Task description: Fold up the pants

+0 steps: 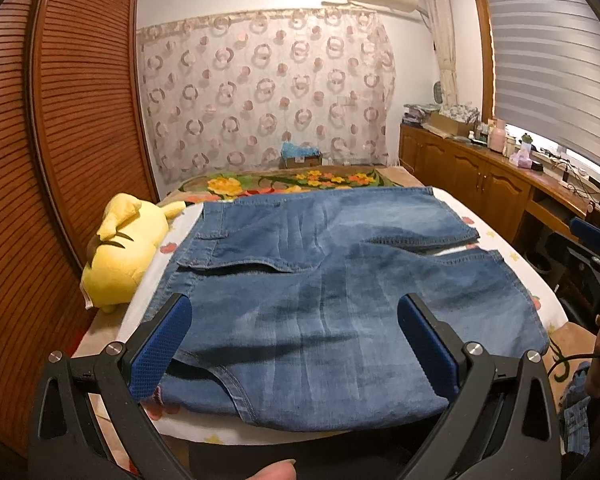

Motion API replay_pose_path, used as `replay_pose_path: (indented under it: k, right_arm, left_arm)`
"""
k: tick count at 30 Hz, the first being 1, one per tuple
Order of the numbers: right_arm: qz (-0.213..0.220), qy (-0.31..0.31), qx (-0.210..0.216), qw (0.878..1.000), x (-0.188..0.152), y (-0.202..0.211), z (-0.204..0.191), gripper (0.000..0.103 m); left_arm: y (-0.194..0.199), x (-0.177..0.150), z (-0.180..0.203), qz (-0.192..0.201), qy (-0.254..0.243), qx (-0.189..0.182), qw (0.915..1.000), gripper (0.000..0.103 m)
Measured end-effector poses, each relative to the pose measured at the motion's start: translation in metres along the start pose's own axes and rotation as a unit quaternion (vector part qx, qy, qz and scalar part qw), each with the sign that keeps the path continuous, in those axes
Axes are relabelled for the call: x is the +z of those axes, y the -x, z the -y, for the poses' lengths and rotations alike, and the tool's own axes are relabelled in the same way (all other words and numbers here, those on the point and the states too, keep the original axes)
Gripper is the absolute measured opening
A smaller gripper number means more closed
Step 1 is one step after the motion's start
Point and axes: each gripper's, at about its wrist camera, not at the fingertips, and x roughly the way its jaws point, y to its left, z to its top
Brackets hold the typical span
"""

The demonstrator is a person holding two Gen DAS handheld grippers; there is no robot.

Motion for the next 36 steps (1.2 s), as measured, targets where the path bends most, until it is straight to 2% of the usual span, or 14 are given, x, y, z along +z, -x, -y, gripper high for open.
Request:
replay_pose_path:
  k: [12,20,25,34,36]
  right_arm:
    - [-0.033,0.006,-0.01,0.999,-0.003,-0.014,0.005,0.103]
    - [-0.063,0.004,-0.026,0.998,-0.002,-0.021,0.015,0.103]
    - [-0.076,0.008,-0.034,0.996,-0.003,-0.023,0.018,0.103]
    - [-0.1,0.009,-0.041,0.994,-0.003,-0.029,0.015,0.103]
    - [-0.102,0.012,-0.041,0.994,-0.002,-0.027,0.013,0.103]
  left_arm:
    - [-0.018,-0.014,-0.01,-0.028,0.005,-0.018,0.9994,0.103]
    - [-0.036,-0.025,-0.036,-0.05,0.011,-0.014,0.9986,0.103]
    - [-0.041,-0.035,-0.066,-0.051,0.035,-0.007,0.9981,0.103]
    - [-0.057,-0.051,-0.121,-0.074,0.068,0.031,0.9945,0.092]
    - [-0.057,-0.055,-0.13,-0.077,0.071,0.04,0.9937,0.087]
